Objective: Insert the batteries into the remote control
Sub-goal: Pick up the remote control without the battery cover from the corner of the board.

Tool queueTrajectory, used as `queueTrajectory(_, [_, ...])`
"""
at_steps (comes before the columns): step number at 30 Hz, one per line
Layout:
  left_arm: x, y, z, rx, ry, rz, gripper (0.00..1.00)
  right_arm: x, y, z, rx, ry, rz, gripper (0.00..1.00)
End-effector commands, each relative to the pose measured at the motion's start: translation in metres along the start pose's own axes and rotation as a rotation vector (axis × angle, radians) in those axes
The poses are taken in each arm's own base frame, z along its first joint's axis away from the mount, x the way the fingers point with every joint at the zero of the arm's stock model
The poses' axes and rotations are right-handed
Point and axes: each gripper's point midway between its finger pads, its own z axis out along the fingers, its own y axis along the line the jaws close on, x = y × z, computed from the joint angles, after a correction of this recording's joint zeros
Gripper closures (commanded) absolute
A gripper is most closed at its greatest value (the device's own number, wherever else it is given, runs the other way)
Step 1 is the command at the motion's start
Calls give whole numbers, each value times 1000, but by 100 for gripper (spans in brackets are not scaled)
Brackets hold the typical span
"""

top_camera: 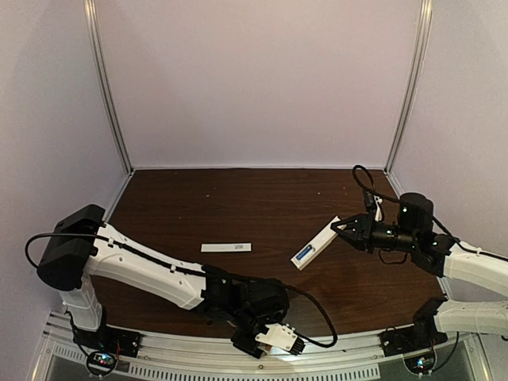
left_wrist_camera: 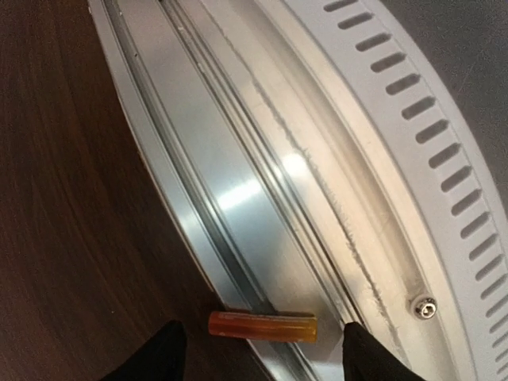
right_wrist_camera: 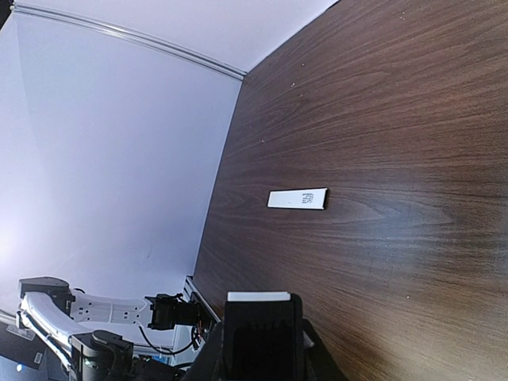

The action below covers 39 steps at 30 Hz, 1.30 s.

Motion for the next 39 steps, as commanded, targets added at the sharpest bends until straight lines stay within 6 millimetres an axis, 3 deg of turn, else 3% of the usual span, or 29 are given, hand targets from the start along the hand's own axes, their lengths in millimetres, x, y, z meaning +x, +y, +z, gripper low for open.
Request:
queueTrajectory(1, [-12, 8, 0, 9, -52, 8, 32, 1, -2, -3, -7, -1, -5, 100])
queueTrajectory(14, [-9, 8, 7, 47, -54, -21, 36, -1, -1, -1, -10, -1, -7, 100])
queueTrajectory(27, [2, 21, 5, 54, -55, -109, 54, -2, -2, -1, -11, 1, -7, 100])
queueTrajectory(34, [6, 23, 5, 56, -60, -123, 49, -2, -2, 1, -14, 6, -11, 100])
queueTrajectory(39, [8, 28, 8, 50, -53, -135, 55, -2, -3, 1, -14, 5, -10, 100])
